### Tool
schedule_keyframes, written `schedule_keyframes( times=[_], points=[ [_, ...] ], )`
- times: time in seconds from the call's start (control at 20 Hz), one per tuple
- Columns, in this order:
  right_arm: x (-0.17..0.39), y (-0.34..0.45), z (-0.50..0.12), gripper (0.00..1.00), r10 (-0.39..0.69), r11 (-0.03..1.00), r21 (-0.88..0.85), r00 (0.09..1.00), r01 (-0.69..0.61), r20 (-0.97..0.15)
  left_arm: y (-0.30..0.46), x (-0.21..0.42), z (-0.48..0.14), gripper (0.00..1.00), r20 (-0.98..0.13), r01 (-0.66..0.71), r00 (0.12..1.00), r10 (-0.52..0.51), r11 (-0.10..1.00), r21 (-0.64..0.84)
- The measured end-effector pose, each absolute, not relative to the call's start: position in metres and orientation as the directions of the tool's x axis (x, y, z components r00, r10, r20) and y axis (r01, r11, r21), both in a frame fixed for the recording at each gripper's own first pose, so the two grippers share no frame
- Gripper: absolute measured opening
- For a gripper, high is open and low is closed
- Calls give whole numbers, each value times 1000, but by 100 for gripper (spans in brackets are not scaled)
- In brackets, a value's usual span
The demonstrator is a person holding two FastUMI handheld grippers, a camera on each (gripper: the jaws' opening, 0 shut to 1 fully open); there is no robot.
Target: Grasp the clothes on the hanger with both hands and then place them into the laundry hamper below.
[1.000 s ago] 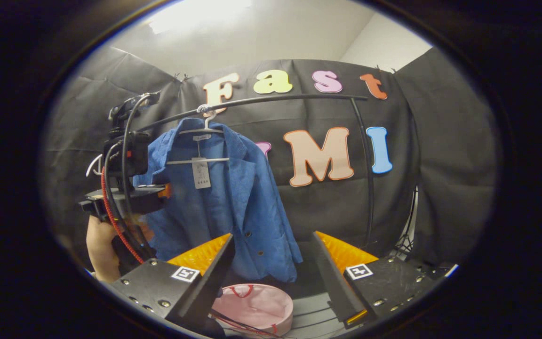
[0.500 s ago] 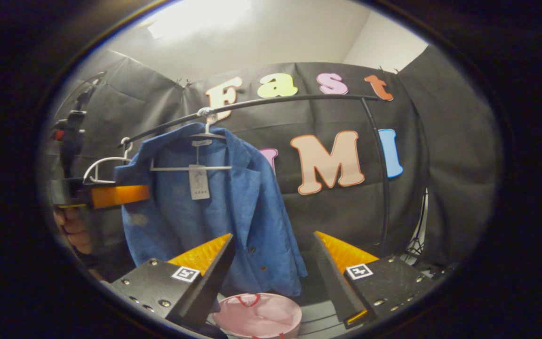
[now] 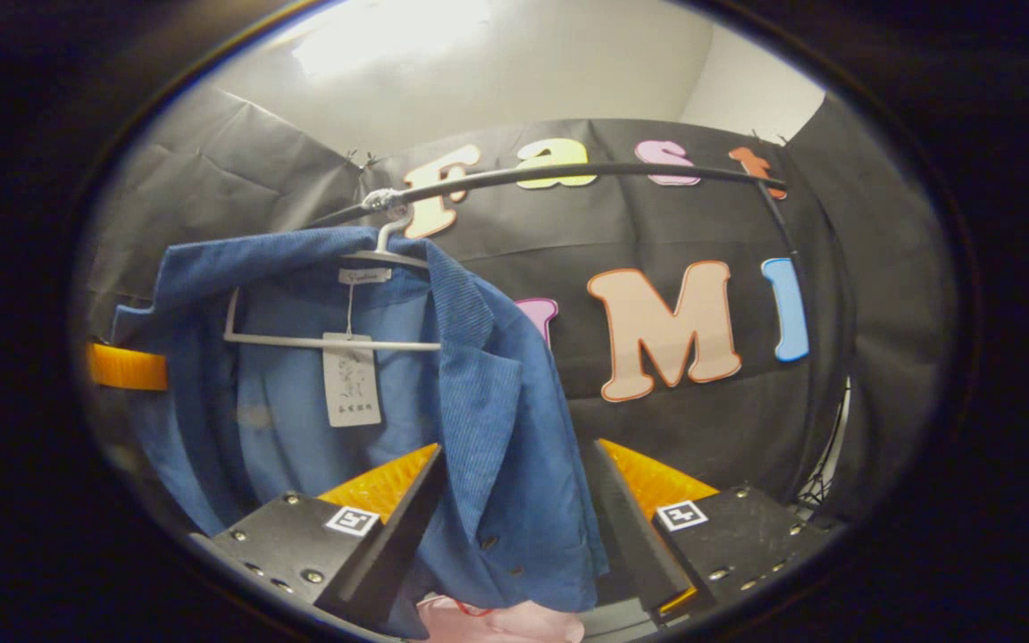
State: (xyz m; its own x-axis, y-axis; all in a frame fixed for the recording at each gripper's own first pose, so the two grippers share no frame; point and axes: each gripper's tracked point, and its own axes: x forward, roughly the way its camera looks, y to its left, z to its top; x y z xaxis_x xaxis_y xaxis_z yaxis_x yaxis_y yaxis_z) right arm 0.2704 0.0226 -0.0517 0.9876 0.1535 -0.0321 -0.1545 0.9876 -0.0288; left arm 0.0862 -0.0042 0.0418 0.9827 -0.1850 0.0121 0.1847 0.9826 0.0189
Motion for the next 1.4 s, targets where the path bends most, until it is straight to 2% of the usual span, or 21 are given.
schedule_keyframes(
  times=[0.25, 0.5, 0.6, 0.65, 0.7, 0.75, 0.85, 0.9, 0.95, 1.0, 1.1, 1.15, 1.2, 1.25, 1.3, 1.4],
  points=[
    [316, 65, -81, 96, 191, 979, -59, 977, -197, -97, 13, 86, 49, 0, -13, 229, 973, -229, 973, -8],
    [352, 94, -84, 95, 195, 979, -44, 975, -200, -110, 16, 83, 51, 1, -54, 306, 950, -307, 952, -21],
    [360, 100, -87, 98, 204, 979, 10, 971, -204, -125, 28, 82, 53, 2, -44, 287, 957, -287, 958, 7],
    [363, 106, -87, 96, 232, 972, 53, 963, -227, -134, 29, 83, 52, 2, -37, 285, 958, -284, 958, 23],
    [362, 107, -84, 74, 246, 968, 79, 963, -238, -114, 29, 83, 53, 2, -31, 283, 959, -282, 958, 32],
    [364, 93, -80, 51, 177, 982, 81, 981, -170, -74, 30, 83, 52, 2, -26, 286, 958, -285, 958, 36],
    [355, 91, -82, 7, 193, 980, 61, 976, -188, -101, 31, 74, 51, 5, -29, 306, 952, -305, 951, 46],
    [350, 99, -82, 11, 214, 976, 69, 971, -208, -103, 32, 68, 52, 7, -11, 309, 951, -308, 950, 49],
    [345, 100, -82, 7, 197, 980, 49, 975, -193, -99, 31, 68, 51, 6, 9, 306, 952, -307, 951, 43],
    [346, 94, -74, 8, 163, 987, 22, 983, -162, -85, 29, 72, 43, 5, 5, 300, 954, -301, 953, 35],
    [352, 89, -70, 0, 146, 989, -1, 986, -147, -78, 25, 86, 23, 7, -17, 295, 956, -294, 955, 16],
    [352, 88, -68, 4, 129, 991, -23, 989, -131, -74, 22, 88, 13, 7, -35, 296, 955, -296, 955, 8],
    [354, 88, -68, 0, 133, 990, -36, 988, -136, -77, 19, 91, 3, 7, -52, 292, 955, -292, 956, -9],
    [354, 90, -72, 4, 136, 990, -32, 987, -140, -88, 15, 98, -3, 6, -51, 288, 956, -289, 957, -29],
    [356, 89, -73, 0, 135, 990, -32, 986, -139, -93, 11, 104, -8, 7, -56, 293, 954, -296, 955, -42],
    [354, 88, -74, 4, 126, 990, -47, 987, -131, -98, 5, 113, -19, 24, -62, 297, 952, -301, 953, -64]
  ],
)
